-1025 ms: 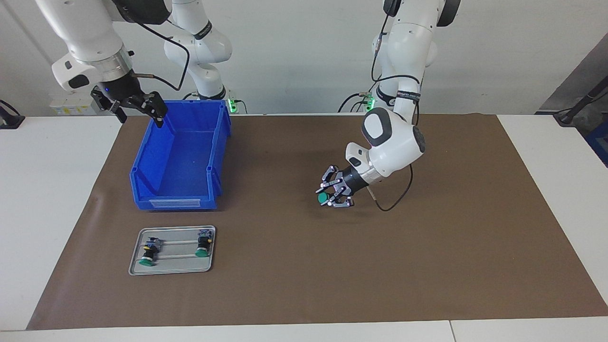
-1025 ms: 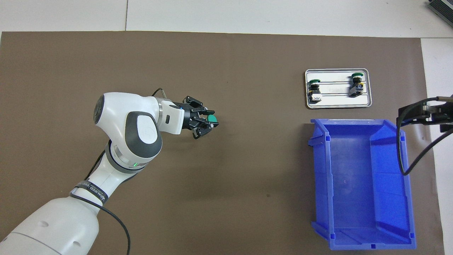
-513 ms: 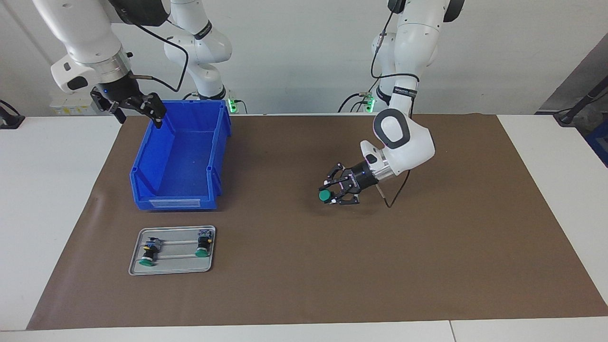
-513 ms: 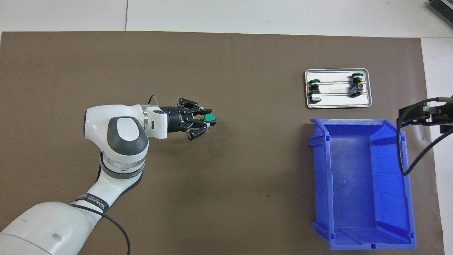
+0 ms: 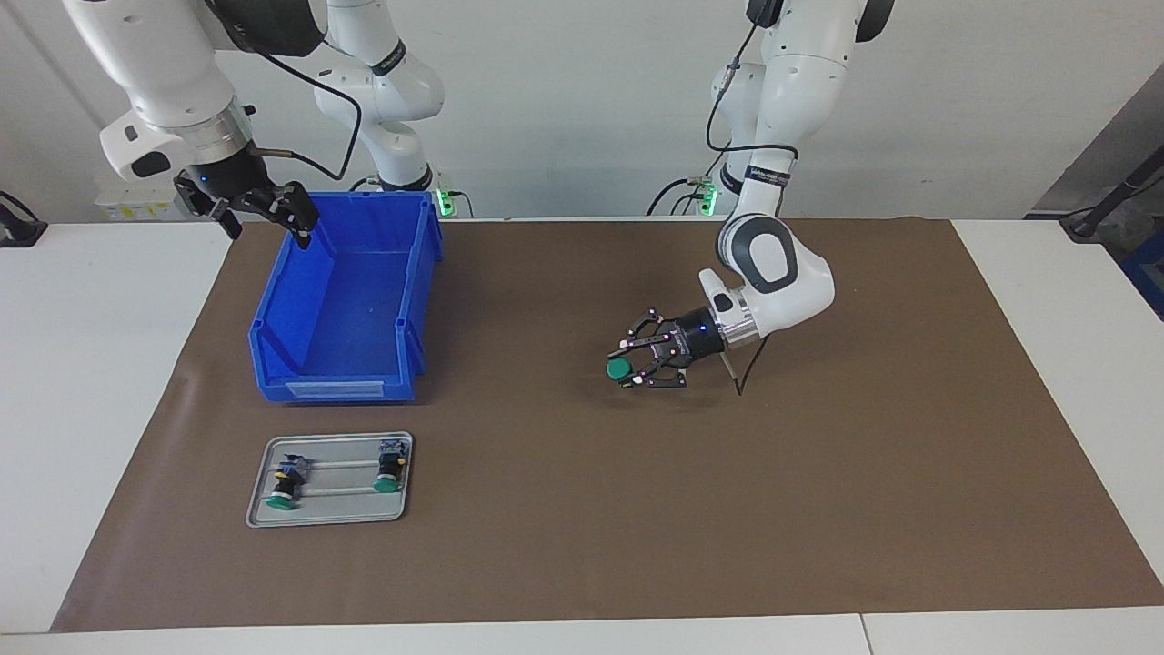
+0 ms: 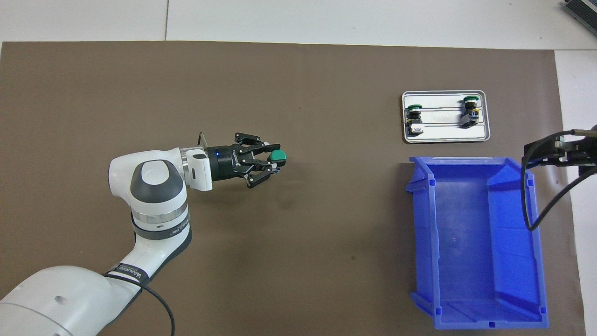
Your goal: Place and press button with both arms
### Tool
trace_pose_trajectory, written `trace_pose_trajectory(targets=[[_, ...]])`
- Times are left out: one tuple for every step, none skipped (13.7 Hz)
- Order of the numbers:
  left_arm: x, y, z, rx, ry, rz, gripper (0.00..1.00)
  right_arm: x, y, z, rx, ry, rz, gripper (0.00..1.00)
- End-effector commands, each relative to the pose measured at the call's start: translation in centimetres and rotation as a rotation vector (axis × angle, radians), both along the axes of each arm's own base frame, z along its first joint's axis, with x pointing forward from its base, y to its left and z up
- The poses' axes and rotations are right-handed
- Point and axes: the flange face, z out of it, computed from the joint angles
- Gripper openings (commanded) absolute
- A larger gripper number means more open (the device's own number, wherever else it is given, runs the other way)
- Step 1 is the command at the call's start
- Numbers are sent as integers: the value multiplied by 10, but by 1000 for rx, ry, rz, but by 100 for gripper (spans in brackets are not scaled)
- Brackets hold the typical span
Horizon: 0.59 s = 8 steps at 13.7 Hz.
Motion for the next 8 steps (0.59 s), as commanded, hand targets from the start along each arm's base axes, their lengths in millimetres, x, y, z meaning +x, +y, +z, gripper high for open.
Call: trace_pose_trajectory(targets=[[-12, 5, -6, -74, -81, 26, 0, -8, -2, -1, -7, -16, 21, 100], [-14, 9, -7, -100, -86, 21, 0, -8, -2, -1, -3, -17, 19, 100], [-13, 18, -10, -105, -87, 32, 0, -8, -3, -1, 5, -19, 14, 100], [-16, 24, -14, -111, -103, 29, 0, -8, -3, 0, 8, -20, 20, 100], [-19, 27, -20, -109, -115, 29, 0, -7, -4, 0, 11, -23, 24, 100], [-18, 36, -29, -121, -145, 31, 0, -6, -2, 1, 11, -35, 27, 100], [-17, 44, -47, -156, -156, 30, 0, -5, -1, 2, 11, -43, 31, 100], [-17, 45, -54, -188, -172, 25, 0, -4, 1, 2, 11, -46, 37, 100]])
